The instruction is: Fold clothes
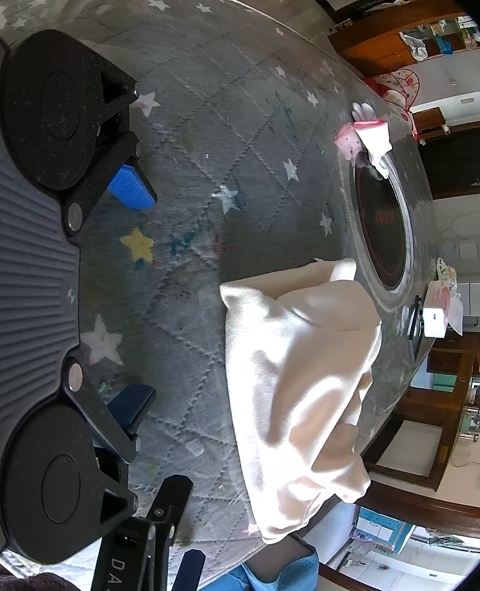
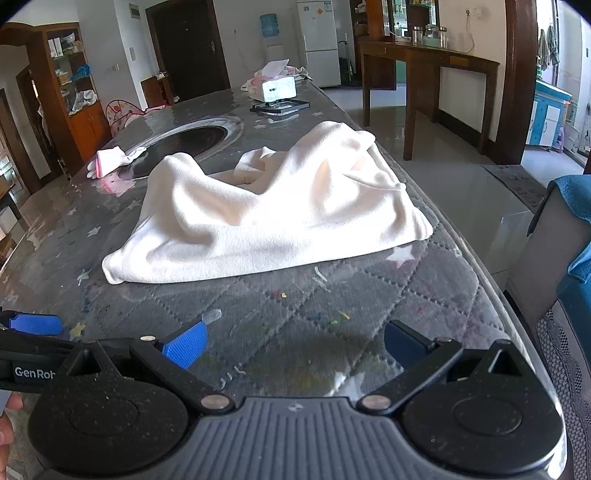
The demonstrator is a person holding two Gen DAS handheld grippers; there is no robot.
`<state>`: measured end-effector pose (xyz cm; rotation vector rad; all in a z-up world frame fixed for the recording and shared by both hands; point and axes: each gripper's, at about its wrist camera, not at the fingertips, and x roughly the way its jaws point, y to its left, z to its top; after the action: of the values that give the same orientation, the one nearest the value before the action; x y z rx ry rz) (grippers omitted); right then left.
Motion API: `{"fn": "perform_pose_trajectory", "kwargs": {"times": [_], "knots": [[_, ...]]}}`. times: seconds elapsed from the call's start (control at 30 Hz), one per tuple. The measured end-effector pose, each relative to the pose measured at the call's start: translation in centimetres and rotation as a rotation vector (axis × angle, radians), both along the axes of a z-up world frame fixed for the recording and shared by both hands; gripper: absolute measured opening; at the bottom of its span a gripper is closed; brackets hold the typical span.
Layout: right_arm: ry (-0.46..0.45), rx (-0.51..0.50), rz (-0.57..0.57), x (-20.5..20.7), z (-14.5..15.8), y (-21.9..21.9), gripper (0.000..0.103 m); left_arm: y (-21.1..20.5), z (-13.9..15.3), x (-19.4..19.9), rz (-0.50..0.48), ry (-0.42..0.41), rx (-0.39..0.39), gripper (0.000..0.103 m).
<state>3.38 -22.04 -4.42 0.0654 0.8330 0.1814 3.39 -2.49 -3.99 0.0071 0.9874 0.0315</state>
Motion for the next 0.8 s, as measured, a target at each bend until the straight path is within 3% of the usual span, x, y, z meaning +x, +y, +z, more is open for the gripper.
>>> {"fn": "perform_pose_trajectory", "kwargs": {"times": [0.8], "knots": [[-0.019, -0.042, 0.048, 3.5, 0.6, 0.5, 0.103, 0.2, 0.1, 3.6, 0.007, 0.015, 0.002, 0.103]]}}
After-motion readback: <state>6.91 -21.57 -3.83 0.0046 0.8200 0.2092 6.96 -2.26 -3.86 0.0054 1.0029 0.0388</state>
